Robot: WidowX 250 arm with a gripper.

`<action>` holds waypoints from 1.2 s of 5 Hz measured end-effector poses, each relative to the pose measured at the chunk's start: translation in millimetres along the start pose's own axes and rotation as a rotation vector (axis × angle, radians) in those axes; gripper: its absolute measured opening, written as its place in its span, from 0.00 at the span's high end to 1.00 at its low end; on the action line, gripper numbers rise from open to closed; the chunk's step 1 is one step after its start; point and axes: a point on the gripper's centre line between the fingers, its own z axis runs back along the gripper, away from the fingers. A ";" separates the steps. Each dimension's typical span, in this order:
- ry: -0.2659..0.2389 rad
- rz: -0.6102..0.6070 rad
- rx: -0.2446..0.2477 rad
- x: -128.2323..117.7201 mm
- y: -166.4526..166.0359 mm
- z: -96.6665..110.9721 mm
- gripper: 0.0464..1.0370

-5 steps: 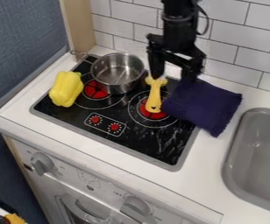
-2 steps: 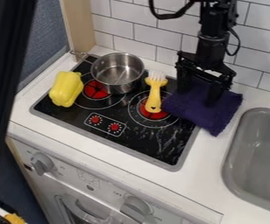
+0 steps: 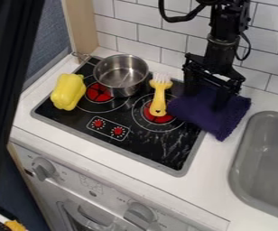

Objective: Put the violet cloth in the bottom right corner of the stove

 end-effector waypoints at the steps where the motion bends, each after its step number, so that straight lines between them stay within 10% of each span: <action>1: 0.031 -0.021 0.015 -19.8 -6.1 -3.5 0.04; 4: 0.135 -0.102 0.050 -113.4 -27.9 -6.3 0.04; 6: 0.137 -0.091 0.045 -118.2 -25.7 -6.0 0.04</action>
